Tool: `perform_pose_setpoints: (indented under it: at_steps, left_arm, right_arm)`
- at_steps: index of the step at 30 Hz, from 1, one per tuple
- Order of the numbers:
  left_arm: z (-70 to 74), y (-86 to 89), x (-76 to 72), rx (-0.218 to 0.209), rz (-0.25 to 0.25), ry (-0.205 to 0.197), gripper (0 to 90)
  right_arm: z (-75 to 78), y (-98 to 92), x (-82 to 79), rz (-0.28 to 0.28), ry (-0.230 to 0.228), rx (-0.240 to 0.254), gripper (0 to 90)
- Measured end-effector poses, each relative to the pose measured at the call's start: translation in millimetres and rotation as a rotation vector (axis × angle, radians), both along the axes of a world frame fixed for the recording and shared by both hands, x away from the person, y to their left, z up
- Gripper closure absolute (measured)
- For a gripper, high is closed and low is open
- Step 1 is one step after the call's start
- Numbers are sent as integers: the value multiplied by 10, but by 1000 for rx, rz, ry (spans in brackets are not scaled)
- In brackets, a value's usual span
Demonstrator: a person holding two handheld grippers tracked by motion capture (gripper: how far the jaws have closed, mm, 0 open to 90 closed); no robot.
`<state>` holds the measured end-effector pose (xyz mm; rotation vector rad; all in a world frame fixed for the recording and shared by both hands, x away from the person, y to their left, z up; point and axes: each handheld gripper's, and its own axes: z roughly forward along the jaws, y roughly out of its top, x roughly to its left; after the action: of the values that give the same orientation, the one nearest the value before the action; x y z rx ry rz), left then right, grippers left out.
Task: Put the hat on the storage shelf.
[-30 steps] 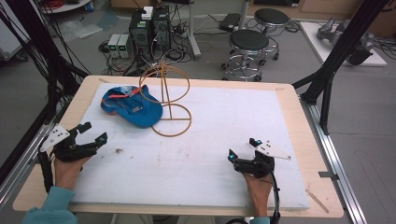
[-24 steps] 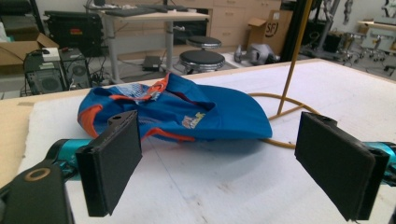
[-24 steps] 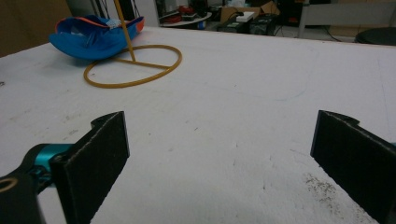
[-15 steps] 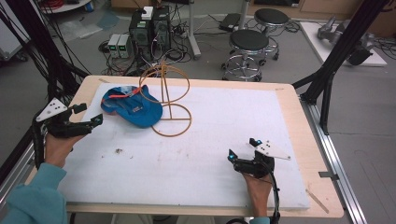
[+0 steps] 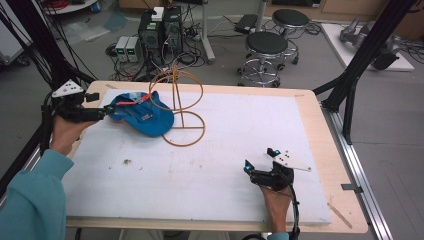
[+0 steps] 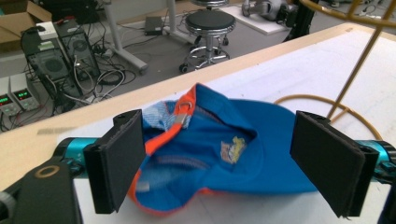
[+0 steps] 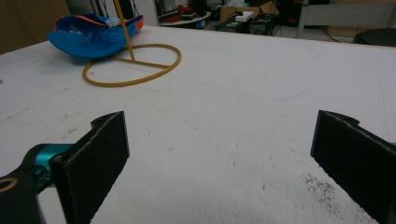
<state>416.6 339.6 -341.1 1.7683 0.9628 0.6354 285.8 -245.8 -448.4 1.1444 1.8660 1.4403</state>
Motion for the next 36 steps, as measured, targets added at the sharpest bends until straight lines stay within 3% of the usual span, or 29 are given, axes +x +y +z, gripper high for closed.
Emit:
perform_pose_setpoints:
  at_steps: [5,11,16,19,26,32,36]
  left_arm:
    - [90,-106,207,43,-6,16,184]
    - [44,-154,371,70,-14,48,183]
    - [-99,-124,546,124,23,104,173]
    - [-166,-122,619,135,42,115,166]
    - [-344,-175,727,178,33,138,166]
    - [-523,-163,841,190,49,193,195]
    - [-592,-171,875,222,46,196,216]
  right_arm:
    - [-1,0,0,0,0,2,33]
    - [1,5,-4,1,3,0,33]
    - [1,5,-5,0,2,-1,33]
    - [1,8,-8,-1,4,-1,33]
    - [0,5,-5,-2,2,-1,34]
    - [-2,-2,2,-1,1,1,33]
    - [0,2,-2,0,4,0,33]
